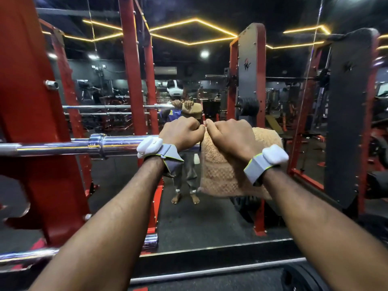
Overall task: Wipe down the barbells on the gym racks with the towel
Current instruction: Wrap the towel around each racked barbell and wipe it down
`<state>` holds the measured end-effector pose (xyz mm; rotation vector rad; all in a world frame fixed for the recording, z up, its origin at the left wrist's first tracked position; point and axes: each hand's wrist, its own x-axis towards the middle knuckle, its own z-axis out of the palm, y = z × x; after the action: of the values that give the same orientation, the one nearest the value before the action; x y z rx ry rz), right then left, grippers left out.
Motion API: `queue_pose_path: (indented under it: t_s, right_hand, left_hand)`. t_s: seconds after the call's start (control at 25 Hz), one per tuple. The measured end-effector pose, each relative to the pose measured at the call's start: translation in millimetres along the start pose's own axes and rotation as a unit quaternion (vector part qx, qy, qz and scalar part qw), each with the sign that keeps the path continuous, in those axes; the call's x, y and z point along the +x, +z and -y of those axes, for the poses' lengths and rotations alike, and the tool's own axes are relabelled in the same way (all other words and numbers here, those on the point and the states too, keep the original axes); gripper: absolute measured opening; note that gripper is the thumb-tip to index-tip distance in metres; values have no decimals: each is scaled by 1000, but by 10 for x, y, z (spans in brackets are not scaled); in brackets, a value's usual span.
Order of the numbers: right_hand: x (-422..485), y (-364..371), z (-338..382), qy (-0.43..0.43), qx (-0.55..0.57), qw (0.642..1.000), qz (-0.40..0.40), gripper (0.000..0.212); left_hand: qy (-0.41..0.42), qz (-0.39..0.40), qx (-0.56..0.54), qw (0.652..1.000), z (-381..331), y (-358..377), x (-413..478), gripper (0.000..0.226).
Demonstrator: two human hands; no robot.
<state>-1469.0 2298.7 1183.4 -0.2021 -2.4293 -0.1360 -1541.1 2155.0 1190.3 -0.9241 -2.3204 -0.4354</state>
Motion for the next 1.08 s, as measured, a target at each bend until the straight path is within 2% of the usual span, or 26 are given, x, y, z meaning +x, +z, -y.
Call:
queue_pose_path:
  t_s: [0.08,0.12,0.28,0.44,0.52,0.68,0.76,0.84,0.92,1.08]
  right_hand:
    - [-144,106,85,4,-32,995,-93,55]
    - [-179,104,94,1,-32,994,-104,50]
    - [-138,45,68,-35,-42,997,-55,44]
    - [-195,81,116,-72,-46,991,-107,40]
    - [-115,27,41,-90,-10,993,-82,43]
    - [98,-68,-115,-81,55,994,47,52]
    - [104,-69,-103,-78,59,994,51,55]
    - [58,-43,-69,-73,37,997,16,56]
    - [-4,32,-56,-70,2,996,-54,57]
    - [-194,132,-24,-82,-44,988,-122,45]
  left_hand:
    - [6,-7,-2,1000,10,8,1,43]
    - [8,-10,-1,1000,10,11,5,43]
    - [14,-12,-7,1000,17,12,14,43]
    - [14,-17,-6,1000,29,9,17,41]
    - [8,-15,0,1000,22,2,13,40]
    - [7,-19,-3,1000,-4,-11,-12,43]
    - [4,-19,1,1000,-10,-6,-16,44]
    - [-3,-8,-3,1000,-5,-13,5,46]
    - [-11,1,-10,1000,-6,-21,22,47]
    - [-19,-17,0,1000,-36,-25,-32,47]
